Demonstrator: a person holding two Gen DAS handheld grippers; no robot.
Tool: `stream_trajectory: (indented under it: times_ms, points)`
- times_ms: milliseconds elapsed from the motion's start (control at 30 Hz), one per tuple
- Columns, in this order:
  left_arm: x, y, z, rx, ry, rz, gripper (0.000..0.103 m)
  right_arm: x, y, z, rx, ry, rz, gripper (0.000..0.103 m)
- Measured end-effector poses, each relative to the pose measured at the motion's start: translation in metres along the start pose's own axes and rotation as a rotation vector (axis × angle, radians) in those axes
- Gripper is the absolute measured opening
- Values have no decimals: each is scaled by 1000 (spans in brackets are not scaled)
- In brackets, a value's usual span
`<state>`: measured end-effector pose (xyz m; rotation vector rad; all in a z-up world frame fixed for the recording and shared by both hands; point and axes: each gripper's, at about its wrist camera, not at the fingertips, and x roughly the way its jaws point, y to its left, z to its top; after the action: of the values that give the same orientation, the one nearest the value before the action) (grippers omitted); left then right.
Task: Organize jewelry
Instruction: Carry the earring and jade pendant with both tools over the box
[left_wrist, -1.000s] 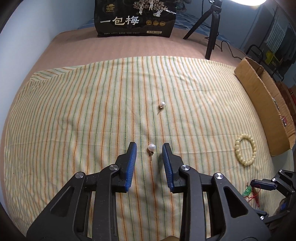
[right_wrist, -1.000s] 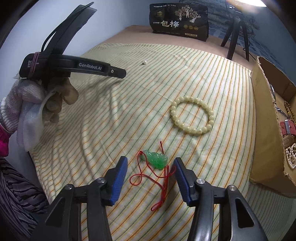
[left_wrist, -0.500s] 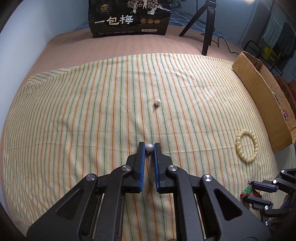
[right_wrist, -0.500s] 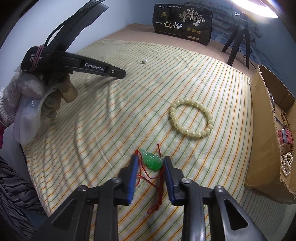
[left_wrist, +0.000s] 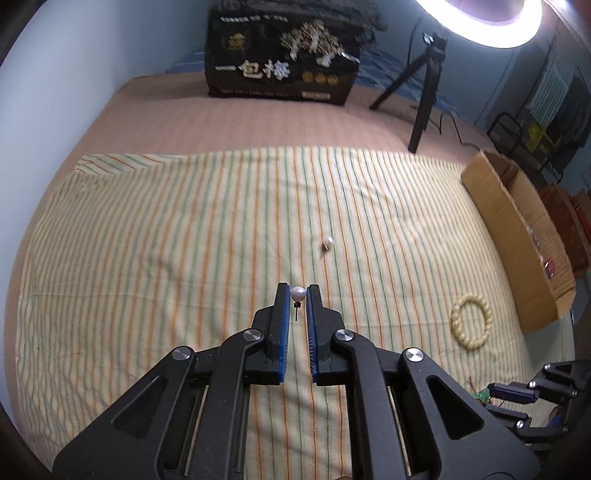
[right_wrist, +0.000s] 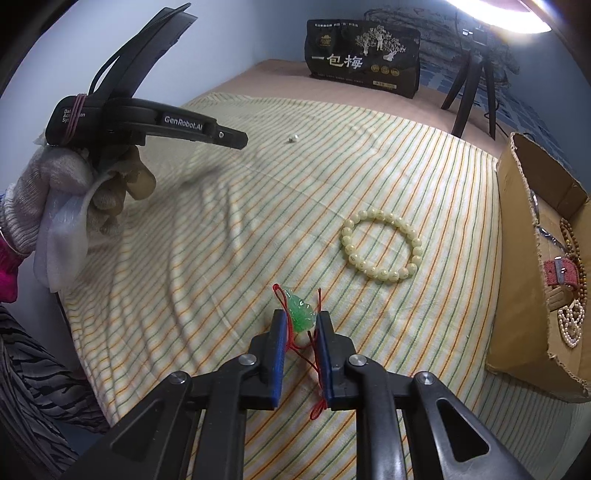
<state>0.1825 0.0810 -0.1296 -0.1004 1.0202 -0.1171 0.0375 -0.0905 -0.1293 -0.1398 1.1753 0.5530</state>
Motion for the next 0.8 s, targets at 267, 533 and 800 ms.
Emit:
stream_trajectory:
  times_ms: [267,533,800]
  points:
    - [-25,3,11,-32,-63,-10,7,-27,-3,8,26,-63,20,14]
    - [-52,-24,23,-3,-132,-61,7,-64,-19,20,64,-151,7,14]
    - [-72,-70,31,52,-178,-135,7,-102,-61,31,151,-250,-37,14]
